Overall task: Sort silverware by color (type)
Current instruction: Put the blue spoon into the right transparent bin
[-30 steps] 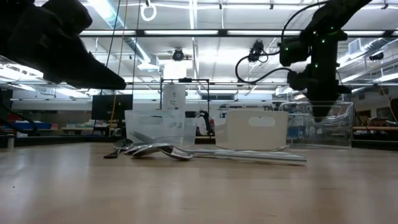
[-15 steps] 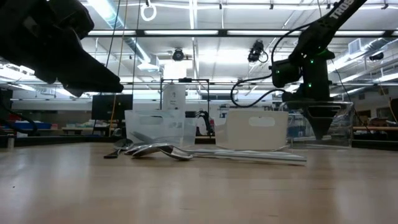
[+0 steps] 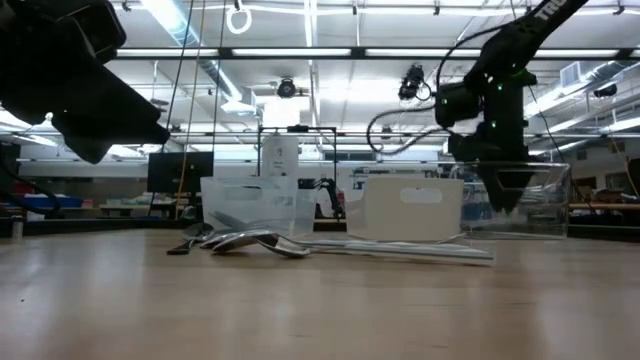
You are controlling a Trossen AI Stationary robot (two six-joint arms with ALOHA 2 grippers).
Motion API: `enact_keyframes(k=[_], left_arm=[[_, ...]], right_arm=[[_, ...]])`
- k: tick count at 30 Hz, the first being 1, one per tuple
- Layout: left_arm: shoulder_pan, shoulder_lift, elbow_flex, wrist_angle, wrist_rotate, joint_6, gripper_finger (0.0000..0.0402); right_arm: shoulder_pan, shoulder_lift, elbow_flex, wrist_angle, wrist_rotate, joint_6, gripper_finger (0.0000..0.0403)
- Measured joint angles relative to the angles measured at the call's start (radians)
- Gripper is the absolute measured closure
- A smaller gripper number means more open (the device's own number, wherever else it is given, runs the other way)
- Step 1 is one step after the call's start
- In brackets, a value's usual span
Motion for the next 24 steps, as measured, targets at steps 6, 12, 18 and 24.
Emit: enact_keyframes(k=[6, 12, 18, 24], left_arm=[[-0.012, 0.0, 0.0, -0.001, -0.005, -0.04, 0.026], [-0.02, 0.024, 0.0, 0.006, -0.025, -0.062, 0.026], [-0.003, 0.065, 0.0, 0.007, -0.032, -0.065, 0.026], [0.036, 0.071, 0.0, 0.018, -0.033, 0.023, 0.026]], right_arm=[[0.031, -0.101, 0.05, 0.006, 0.062, 0.0, 0.0217], [0.105, -0.207, 0.061, 0.098, 0.109, -0.001, 0.0215], [0.267, -0.258, 0.061, 0.238, 0.115, 0.007, 0.0215], [0.443, -0.251, 0.062, 0.337, 0.181, 0.028, 0.0215]])
